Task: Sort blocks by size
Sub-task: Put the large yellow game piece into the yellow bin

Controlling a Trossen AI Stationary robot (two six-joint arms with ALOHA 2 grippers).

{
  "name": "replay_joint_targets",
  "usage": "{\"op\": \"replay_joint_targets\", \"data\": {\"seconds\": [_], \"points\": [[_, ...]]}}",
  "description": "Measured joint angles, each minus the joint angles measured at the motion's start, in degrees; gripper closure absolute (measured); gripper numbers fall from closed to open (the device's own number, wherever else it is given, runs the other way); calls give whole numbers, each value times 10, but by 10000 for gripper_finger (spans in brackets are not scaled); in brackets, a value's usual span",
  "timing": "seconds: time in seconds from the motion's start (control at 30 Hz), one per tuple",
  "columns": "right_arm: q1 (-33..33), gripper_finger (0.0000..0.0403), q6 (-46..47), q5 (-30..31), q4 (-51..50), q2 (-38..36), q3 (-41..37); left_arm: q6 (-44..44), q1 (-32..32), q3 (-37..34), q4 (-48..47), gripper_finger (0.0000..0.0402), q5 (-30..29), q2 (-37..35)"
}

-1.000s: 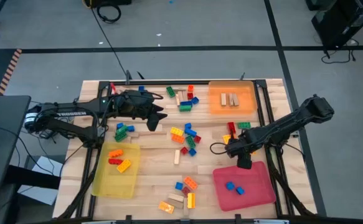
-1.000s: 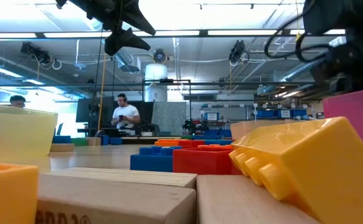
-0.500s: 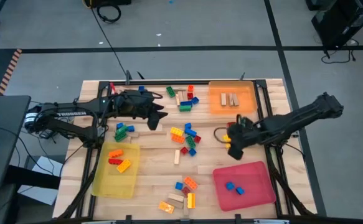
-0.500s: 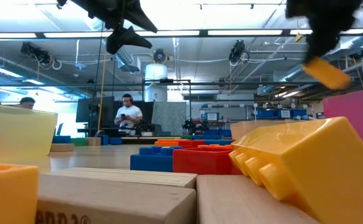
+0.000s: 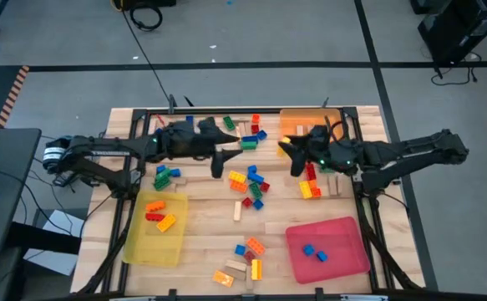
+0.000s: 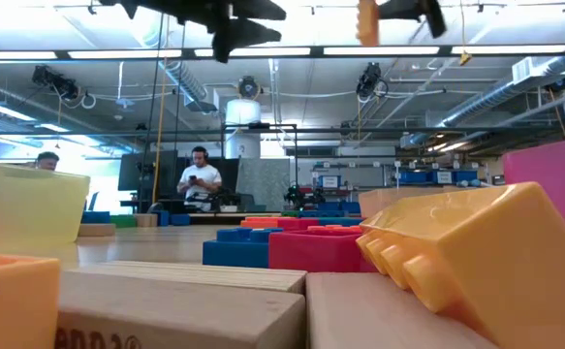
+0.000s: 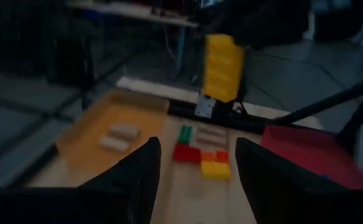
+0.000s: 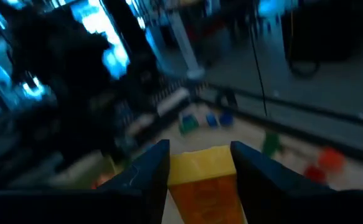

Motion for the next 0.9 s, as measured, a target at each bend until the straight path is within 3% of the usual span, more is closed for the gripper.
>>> {"op": "replay_joint_targets", "data": {"seconds": [0.2,0.27,0.7,0.9], "points": [[-30,234,-32,0,93,40,0,61,-47,0,70,188,-196,43],[-35,234,-36,-1,111,53,0,86,-57,0,87,188,-231,53],[-58,234,-152,-12,277,124,-1,54,-66,0,137,188,-246,77],[-73,234,-151,-63,309,153,-1,56,-69,0,139,188,-246,77]]}}
